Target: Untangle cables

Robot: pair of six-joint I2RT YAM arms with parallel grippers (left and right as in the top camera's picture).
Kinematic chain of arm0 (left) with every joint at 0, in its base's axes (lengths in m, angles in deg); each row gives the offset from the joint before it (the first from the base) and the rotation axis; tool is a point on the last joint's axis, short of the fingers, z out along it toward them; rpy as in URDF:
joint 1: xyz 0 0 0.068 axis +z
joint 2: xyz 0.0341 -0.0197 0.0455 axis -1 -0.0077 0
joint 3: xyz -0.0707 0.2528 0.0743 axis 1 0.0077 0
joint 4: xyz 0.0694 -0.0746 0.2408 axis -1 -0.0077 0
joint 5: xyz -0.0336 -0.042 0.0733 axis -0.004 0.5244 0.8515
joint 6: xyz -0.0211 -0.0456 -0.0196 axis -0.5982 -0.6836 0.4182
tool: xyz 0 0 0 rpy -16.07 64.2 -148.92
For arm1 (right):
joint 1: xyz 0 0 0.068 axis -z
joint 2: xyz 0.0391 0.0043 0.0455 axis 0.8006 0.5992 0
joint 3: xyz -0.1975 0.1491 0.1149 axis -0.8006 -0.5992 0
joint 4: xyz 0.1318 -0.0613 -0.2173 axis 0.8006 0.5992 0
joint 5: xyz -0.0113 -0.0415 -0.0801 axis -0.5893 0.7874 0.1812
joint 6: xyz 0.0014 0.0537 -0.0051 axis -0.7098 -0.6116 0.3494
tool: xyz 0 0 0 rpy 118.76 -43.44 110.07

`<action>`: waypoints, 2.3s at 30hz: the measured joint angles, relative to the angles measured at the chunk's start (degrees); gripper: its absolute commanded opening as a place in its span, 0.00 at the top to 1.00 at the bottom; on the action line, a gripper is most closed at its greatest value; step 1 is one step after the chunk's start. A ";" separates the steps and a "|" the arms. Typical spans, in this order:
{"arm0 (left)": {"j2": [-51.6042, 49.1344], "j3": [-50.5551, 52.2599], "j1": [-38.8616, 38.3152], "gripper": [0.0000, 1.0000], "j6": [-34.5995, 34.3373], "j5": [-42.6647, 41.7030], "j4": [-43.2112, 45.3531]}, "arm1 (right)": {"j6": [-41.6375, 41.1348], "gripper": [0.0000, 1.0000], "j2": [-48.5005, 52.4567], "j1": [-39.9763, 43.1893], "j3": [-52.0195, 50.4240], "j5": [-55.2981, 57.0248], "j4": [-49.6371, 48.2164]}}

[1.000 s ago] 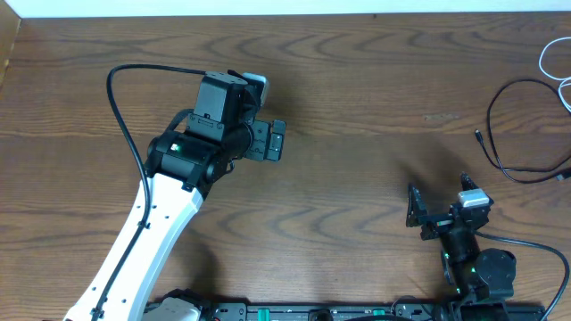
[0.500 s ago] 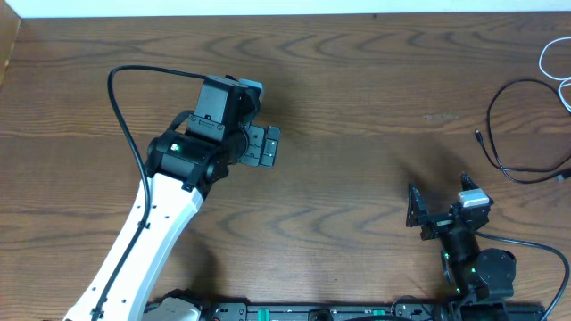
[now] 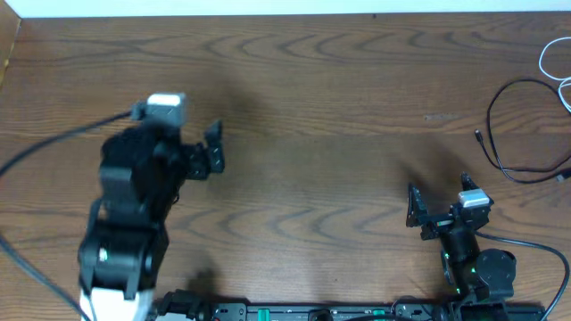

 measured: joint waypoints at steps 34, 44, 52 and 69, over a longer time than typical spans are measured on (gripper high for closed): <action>46.93 56.54 4.15 0.02 -0.04 0.17 36.87 | 0.00 0.01 -0.02 0.00 -0.02 0.17 -0.02; 48.63 56.41 4.59 0.02 -0.07 1.88 27.28 | 0.00 0.01 -0.04 0.00 -0.02 0.17 -0.02; 48.61 56.39 4.59 0.02 -0.04 1.90 27.26 | 0.00 0.01 -0.04 0.00 -0.02 0.20 -0.02; 48.61 56.39 4.59 0.02 -0.07 1.90 27.26 | 0.00 0.01 -0.04 0.00 -0.02 0.20 -0.02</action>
